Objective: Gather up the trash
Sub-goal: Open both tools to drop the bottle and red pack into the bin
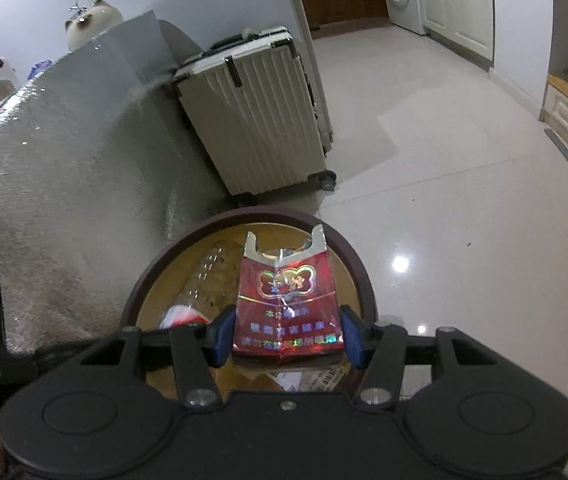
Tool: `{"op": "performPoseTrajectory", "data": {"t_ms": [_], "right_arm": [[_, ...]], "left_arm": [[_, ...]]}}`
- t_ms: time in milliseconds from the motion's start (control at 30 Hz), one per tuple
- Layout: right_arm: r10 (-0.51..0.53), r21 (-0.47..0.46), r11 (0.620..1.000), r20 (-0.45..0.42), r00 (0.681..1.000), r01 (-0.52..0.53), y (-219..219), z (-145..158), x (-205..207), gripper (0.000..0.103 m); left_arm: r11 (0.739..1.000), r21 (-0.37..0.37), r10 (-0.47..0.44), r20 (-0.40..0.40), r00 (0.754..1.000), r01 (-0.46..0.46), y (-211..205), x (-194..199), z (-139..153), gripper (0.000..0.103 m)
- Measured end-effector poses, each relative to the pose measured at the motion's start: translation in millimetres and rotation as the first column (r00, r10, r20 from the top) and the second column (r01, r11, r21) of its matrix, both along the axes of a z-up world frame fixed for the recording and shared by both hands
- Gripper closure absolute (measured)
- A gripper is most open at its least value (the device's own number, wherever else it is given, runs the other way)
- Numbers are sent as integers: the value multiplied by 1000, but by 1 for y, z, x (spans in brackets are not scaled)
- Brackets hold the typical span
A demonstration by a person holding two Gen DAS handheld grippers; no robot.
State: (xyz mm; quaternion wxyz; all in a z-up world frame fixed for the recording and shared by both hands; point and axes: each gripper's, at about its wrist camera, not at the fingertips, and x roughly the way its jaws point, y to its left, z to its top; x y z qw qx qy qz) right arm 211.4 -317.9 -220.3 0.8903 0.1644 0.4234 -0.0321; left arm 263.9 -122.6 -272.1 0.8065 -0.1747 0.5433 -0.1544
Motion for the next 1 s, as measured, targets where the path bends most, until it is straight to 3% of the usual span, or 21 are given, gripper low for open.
{"op": "performPoseTrajectory", "data": {"t_ms": [100, 467, 600, 667, 733, 1000], "right_arm": [[-8, 5, 1000, -23, 1000, 8, -2, -8, 7, 49], [6, 9, 1000, -88, 996, -5, 3, -27, 24, 49], [29, 6, 1000, -125, 992, -29, 8, -32, 30, 46], [12, -13, 1000, -155, 988, -14, 8, -33, 33, 30], [8, -16, 1000, -161, 987, -10, 7, -30, 30, 25], [45, -49, 997, -184, 982, -55, 7, -23, 20, 24]], "left_arm": [[999, 39, -7, 43, 999, 5, 2, -3, 0, 24], [993, 118, -20, 176, 984, -1, 11, -22, 18, 20], [995, 102, -22, 182, 983, 3, 13, -26, 24, 12], [994, 112, -19, 185, 983, -2, 15, -30, 28, 5], [992, 129, -25, 191, 981, 0, 17, -32, 30, 2], [986, 165, -12, 147, 989, -13, 17, -31, 24, 0]]}}
